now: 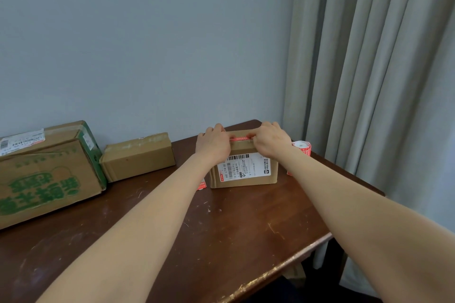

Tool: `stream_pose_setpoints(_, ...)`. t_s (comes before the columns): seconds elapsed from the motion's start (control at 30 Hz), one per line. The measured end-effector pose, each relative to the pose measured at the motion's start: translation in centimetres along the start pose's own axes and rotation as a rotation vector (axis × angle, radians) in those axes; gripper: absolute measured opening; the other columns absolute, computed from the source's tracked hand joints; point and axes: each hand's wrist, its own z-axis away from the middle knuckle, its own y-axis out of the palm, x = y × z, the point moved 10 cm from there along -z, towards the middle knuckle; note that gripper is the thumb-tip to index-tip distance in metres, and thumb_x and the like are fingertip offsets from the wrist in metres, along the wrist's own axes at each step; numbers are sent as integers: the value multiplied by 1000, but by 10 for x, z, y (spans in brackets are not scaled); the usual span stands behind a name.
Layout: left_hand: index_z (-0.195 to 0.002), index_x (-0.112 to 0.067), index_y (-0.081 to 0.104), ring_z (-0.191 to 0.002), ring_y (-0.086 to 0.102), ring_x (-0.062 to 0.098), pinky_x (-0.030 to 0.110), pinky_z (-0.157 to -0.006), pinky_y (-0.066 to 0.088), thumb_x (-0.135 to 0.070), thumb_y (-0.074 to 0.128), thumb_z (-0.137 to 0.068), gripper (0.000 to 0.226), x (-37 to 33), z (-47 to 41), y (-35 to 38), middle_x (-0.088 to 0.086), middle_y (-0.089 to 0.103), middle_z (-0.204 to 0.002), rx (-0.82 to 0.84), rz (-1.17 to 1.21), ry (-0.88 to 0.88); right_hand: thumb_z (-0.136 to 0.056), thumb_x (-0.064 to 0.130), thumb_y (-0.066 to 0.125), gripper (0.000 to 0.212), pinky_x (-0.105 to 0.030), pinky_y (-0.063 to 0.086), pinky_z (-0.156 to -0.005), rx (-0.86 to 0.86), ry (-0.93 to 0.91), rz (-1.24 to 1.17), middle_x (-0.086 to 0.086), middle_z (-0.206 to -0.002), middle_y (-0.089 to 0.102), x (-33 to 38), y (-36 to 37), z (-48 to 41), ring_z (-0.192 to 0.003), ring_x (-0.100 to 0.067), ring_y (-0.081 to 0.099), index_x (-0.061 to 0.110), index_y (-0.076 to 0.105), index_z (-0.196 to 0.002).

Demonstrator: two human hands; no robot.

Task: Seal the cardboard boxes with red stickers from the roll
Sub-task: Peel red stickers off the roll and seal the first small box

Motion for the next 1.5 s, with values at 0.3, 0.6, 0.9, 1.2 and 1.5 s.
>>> stream_pose_setpoints(0.3, -134, -28, 54, -119, 40, 26, 40, -94, 39, -19, 29, -101, 42, 17, 11, -5, 7, 47, -128, -16, -1, -44, -97, 19, 39, 37, -40, 43, -89, -27, 61, 43, -8, -123, 48, -11, -3, 1, -120, -28, 39, 21, 64, -124)
stream_pose_setpoints(0.6, -129, -31, 59, -105, 50, 21, 34, -82, 47, -16, 29, -102, 43, 9, 20, -18, 2, 58, -118, -138, 105, 17, -97, 16, 41, 36, -38, 45, -82, -86, 6, -10, -5, -119, 53, -8, -14, 9, -112, -26, 47, 27, 70, -115)
stream_pose_setpoints(0.9, -129, -32, 58, -103, 55, 21, 36, -80, 52, -19, 31, -101, 41, 13, 16, -19, 2, 59, -114, -126, 151, -28, -93, 9, 44, 38, -36, 50, -76, -81, -5, -4, -1, -114, 64, -5, -17, 8, -100, -23, 57, 27, 73, -110)
stream_pose_setpoints(1.2, -122, -28, 64, -103, 57, 23, 35, -81, 51, -19, 34, -101, 38, 12, 11, -16, 3, 57, -121, -51, 187, -17, -89, 7, 43, 38, -35, 52, -73, -83, 17, -52, 0, -106, 68, -5, -13, 6, -92, -25, 62, 23, 75, -101)
stream_pose_setpoints(1.5, -122, -26, 64, -106, 55, 25, 38, -87, 49, -13, 35, -99, 39, 15, 10, -17, 5, 56, -122, -49, 113, -33, -90, 9, 45, 36, -36, 53, -76, -75, 31, -66, -2, -109, 68, -8, -10, 0, -92, -24, 61, 21, 74, -107)
